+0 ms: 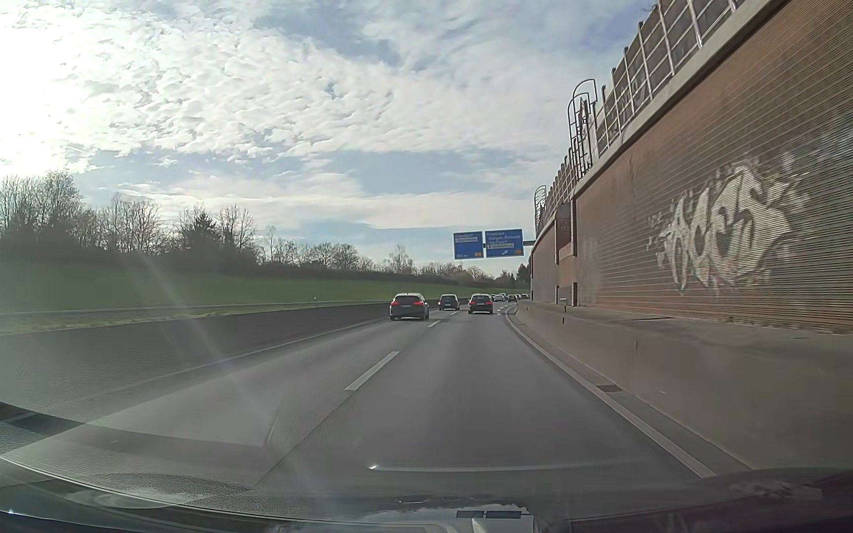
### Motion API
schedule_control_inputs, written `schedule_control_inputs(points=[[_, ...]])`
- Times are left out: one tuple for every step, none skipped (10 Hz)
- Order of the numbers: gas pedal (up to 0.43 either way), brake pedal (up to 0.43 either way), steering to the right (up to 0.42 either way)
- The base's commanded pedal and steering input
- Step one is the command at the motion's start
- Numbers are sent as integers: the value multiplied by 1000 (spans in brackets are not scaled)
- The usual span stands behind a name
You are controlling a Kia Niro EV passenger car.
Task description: Follow the waypoints while adhering to traffic rules and regulations
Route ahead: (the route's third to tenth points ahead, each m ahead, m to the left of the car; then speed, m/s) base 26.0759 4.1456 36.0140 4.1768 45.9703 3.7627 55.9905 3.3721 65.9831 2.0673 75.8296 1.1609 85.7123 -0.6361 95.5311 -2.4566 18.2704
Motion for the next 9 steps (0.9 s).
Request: schedule_control_inputs(points=[[209,0,6],[209,0,6],[209,0,6],[209,0,6],[209,0,6],[209,0,5],[209,0,5],[209,0,4],[209,0,4]])
